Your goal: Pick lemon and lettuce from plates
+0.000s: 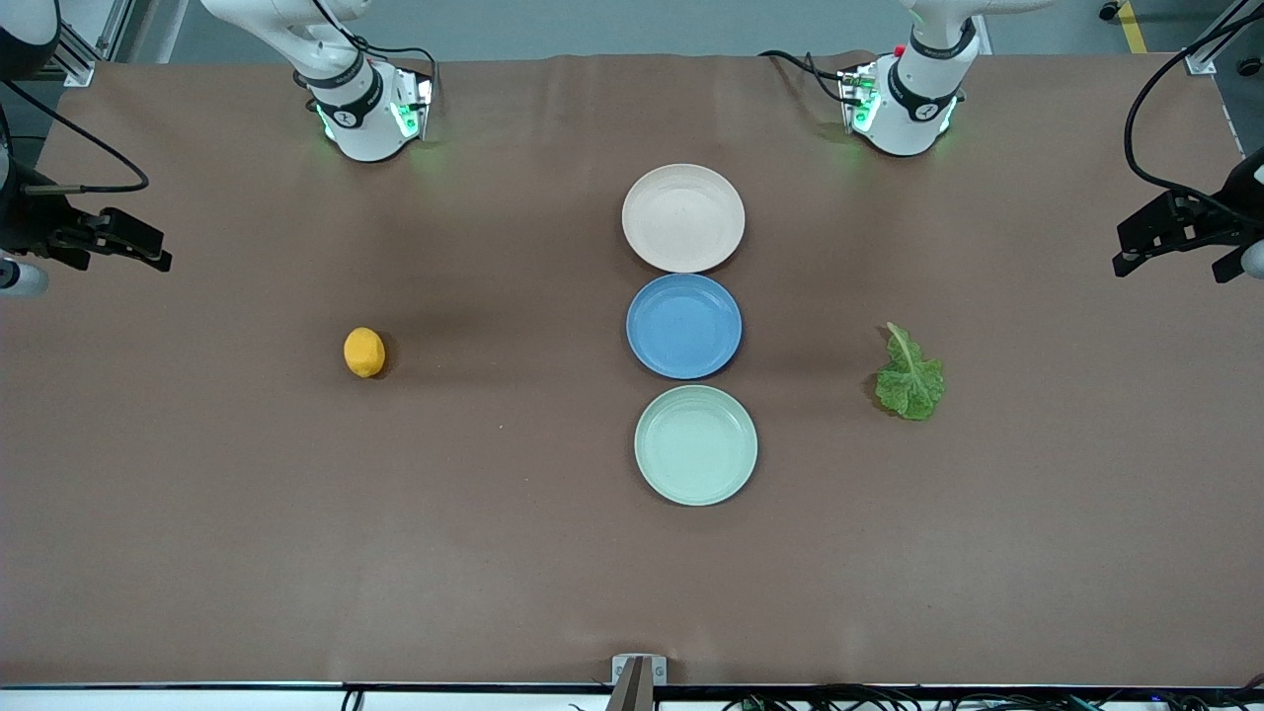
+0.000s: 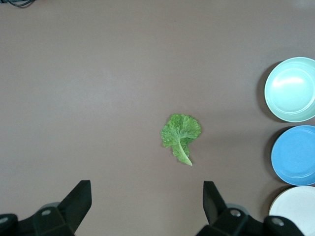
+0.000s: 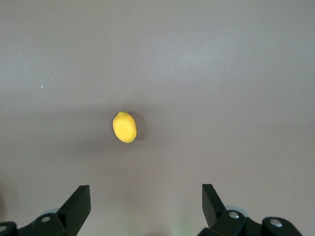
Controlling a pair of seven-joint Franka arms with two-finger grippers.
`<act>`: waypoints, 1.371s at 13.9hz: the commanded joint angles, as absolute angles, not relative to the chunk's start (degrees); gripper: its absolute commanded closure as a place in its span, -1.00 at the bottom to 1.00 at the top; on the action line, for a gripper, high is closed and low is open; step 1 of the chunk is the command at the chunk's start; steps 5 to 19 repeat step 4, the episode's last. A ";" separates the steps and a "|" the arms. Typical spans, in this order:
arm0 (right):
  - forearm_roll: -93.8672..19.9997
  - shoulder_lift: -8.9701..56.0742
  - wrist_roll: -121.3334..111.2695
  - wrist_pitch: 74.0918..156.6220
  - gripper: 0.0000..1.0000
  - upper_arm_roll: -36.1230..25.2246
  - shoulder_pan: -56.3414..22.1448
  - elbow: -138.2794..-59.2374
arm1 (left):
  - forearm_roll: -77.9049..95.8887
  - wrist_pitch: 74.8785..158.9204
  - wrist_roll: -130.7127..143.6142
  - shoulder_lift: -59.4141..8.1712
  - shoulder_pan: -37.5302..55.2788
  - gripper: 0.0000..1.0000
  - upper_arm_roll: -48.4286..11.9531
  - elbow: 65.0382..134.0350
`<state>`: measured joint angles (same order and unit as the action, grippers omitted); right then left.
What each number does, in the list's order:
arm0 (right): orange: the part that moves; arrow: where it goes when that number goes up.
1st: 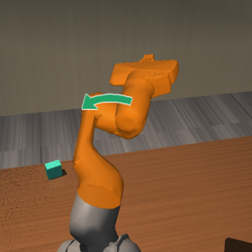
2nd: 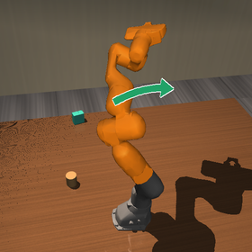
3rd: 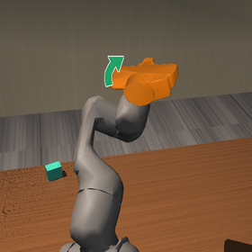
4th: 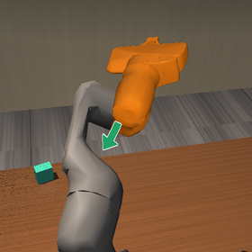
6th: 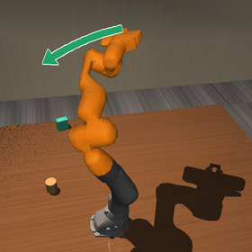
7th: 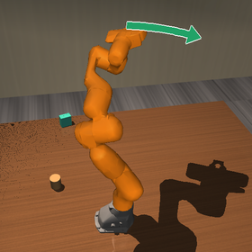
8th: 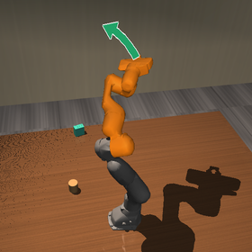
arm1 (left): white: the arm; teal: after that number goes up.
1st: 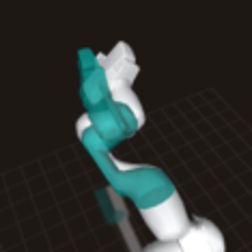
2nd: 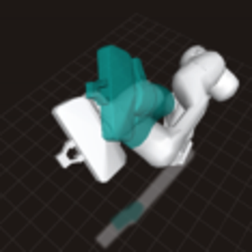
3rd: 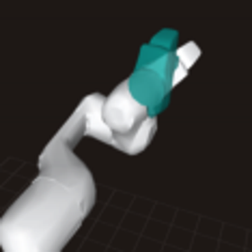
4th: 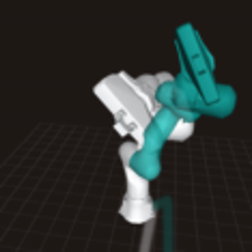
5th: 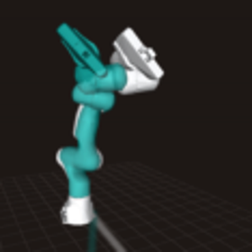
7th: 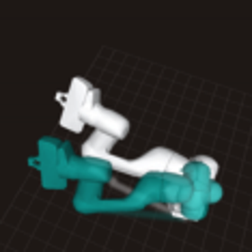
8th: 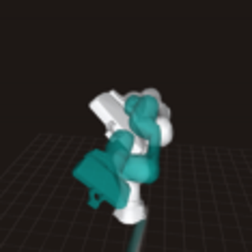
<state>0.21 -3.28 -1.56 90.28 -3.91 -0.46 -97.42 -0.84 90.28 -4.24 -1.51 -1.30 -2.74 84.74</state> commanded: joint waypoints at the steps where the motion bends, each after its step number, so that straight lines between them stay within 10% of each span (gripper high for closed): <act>1: 0.35 -6.50 -1.67 90.97 -1.00 -2.46 1.23 -99.76 | 0.09 90.35 -4.04 -1.32 -1.32 -1.00 -2.72 84.11; 19: 0.44 -7.47 -1.67 91.05 -1.00 -2.46 1.23 -99.84 | 0.09 90.35 -4.04 -1.32 -1.32 -1.00 -2.72 84.11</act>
